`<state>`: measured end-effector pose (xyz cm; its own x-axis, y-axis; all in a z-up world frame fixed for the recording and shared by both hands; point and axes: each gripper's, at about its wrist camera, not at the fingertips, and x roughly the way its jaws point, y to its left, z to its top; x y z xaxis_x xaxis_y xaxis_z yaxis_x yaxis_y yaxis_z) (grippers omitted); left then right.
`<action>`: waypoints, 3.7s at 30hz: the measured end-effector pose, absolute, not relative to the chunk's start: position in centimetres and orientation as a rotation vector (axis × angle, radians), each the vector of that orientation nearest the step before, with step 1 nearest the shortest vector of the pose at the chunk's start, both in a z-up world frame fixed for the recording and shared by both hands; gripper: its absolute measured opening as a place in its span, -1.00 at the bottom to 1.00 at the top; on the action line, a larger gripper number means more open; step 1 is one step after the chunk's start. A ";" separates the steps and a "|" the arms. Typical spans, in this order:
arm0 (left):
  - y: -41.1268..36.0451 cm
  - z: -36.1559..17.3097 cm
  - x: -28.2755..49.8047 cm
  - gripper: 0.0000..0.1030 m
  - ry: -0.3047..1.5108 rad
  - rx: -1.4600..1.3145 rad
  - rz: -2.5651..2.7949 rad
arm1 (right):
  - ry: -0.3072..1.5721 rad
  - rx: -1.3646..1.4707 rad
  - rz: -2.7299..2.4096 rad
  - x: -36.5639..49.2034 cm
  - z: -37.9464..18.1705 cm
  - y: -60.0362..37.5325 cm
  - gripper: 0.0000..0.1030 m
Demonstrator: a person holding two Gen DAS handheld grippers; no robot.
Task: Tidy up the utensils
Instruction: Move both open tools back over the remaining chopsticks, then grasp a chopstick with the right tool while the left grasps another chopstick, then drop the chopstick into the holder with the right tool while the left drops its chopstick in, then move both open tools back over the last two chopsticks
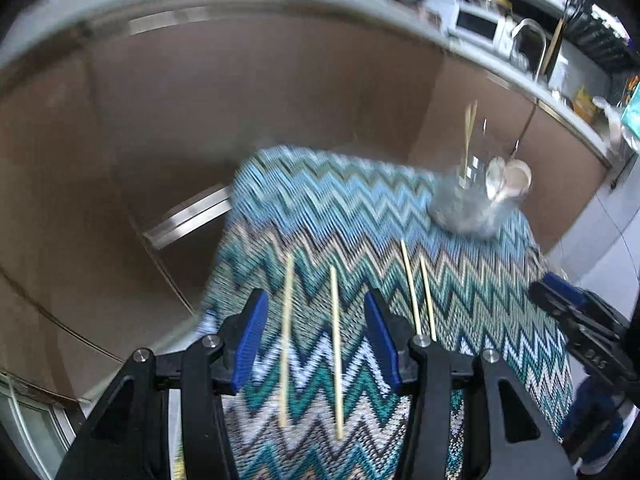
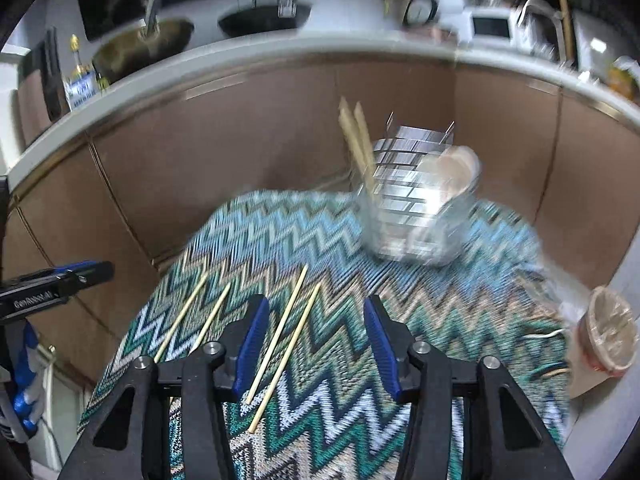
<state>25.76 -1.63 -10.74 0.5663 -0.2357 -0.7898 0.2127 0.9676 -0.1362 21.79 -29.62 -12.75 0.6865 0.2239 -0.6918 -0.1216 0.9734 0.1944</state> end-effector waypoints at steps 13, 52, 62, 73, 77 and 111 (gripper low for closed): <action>-5.2 -19.9 34.9 -0.40 1.260 0.018 -0.293 | 1.127 0.151 0.247 32.8 -22.1 -28.1 -0.64; -8.3 -2.5 29.6 -0.91 0.824 -0.123 -0.509 | 0.522 0.177 0.295 22.5 -4.5 -36.1 -0.89; -15.2 5.9 34.4 -0.91 0.486 -0.334 -0.588 | 0.175 0.128 0.197 27.8 2.7 -37.9 -0.89; -21.8 0.0 41.5 -0.91 0.356 -0.261 -0.406 | 0.186 0.112 0.169 35.4 -2.3 -39.3 -0.89; -23.2 -2.7 42.3 -0.91 0.350 -0.234 -0.389 | 0.213 0.099 0.152 36.1 -4.8 -39.6 -0.89; -14.2 -6.6 24.9 -0.15 0.543 0.108 -0.208 | 0.383 0.059 0.052 20.6 -7.3 -34.5 -0.14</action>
<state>24.87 -14.20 -6.61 0.8360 -0.1672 -0.5227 0.2242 0.9734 0.0472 20.60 -34.50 -7.35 0.9263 0.0619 -0.3716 -0.0396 0.9969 0.0673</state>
